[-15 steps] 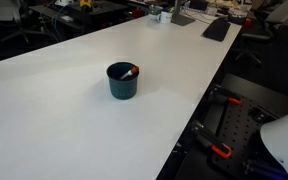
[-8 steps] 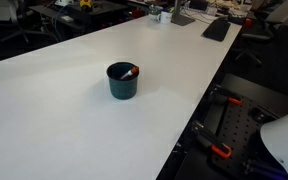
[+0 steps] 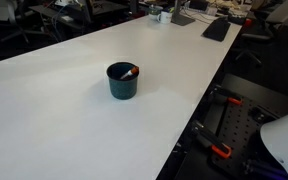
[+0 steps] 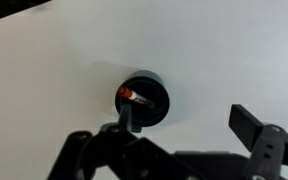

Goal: Take the marker out of the mug and place it on the table to the right of the mug

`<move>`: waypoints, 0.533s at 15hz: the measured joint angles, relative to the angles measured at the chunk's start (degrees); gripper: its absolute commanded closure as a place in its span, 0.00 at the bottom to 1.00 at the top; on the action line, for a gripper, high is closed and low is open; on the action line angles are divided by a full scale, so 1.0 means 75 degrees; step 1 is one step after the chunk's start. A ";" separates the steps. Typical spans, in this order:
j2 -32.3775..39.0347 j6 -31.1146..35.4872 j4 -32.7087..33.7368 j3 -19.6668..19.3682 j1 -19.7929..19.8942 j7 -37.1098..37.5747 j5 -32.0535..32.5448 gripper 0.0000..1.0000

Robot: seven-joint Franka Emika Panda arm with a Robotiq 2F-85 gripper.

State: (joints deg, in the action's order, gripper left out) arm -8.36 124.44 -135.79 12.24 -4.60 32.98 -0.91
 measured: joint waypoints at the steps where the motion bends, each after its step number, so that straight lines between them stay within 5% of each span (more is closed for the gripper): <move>1: 0.0091 0.0159 -0.0051 -0.0092 0.0041 0.0000 0.0150 0.00; 8: 0.0663 0.0855 -0.0247 -0.0730 0.0298 0.0000 0.1139 0.00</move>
State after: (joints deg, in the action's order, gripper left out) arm -3.38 130.85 -137.64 6.77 -2.37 32.98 7.63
